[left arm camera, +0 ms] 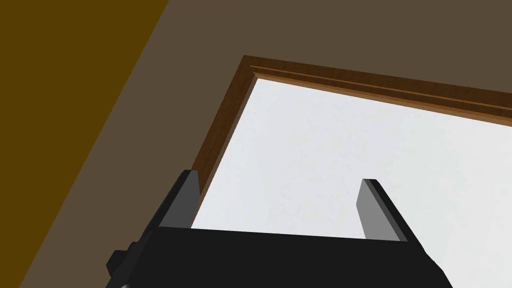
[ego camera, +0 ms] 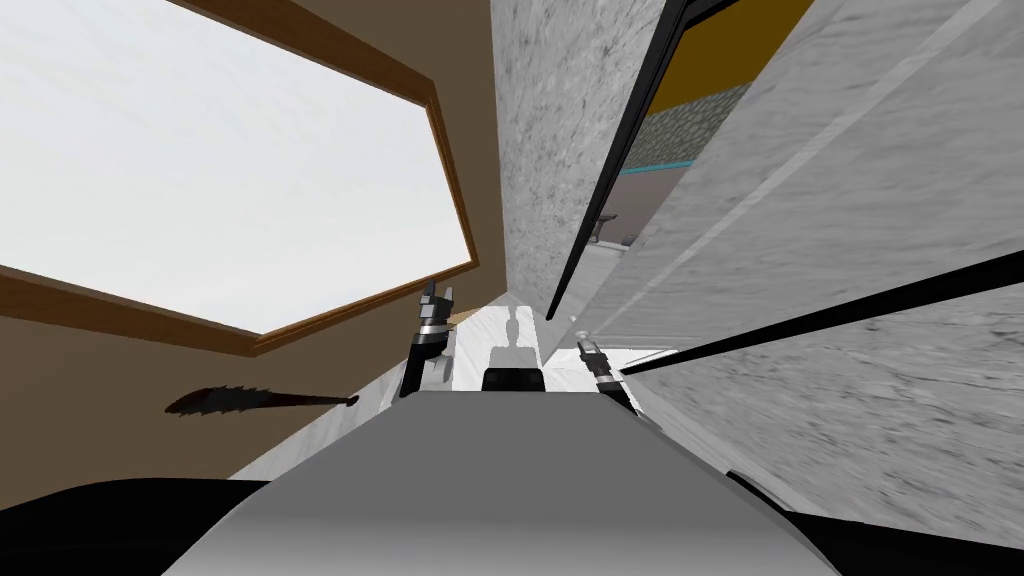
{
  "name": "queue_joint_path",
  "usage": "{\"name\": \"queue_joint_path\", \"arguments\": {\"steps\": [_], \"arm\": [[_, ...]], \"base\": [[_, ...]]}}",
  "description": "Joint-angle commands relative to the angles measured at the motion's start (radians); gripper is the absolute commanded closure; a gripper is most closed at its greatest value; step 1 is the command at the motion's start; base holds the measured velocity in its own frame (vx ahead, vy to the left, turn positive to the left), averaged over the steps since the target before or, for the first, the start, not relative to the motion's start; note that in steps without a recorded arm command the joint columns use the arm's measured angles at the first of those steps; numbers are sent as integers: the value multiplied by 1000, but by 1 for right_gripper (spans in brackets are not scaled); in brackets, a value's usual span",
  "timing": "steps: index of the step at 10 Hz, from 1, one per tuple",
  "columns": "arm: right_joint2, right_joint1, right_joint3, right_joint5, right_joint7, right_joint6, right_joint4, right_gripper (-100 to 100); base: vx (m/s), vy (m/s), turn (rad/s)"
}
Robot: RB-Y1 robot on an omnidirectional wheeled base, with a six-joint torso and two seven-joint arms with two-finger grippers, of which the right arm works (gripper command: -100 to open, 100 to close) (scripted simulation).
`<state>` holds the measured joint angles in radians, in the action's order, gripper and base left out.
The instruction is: Pull the door open
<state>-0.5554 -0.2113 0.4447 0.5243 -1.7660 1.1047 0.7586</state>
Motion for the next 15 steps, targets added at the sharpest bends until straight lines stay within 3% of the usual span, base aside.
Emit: {"name": "queue_joint_path", "arguments": {"steps": [1, 3, 4, 15], "arm": [[-18, -17, 10, -3, -13, 24, 8, 100], [-33, -29, 26, -10, -33, 55, -1, 100], [-26, -21, 26, -11, -30, 46, -9, 100], [-53, -24, 65, -38, -90, 154, -87, 100]], "base": [[-211, -71, 132], [-214, -49, 125], [-97, -15, 22], [-195, -61, 140]]}}
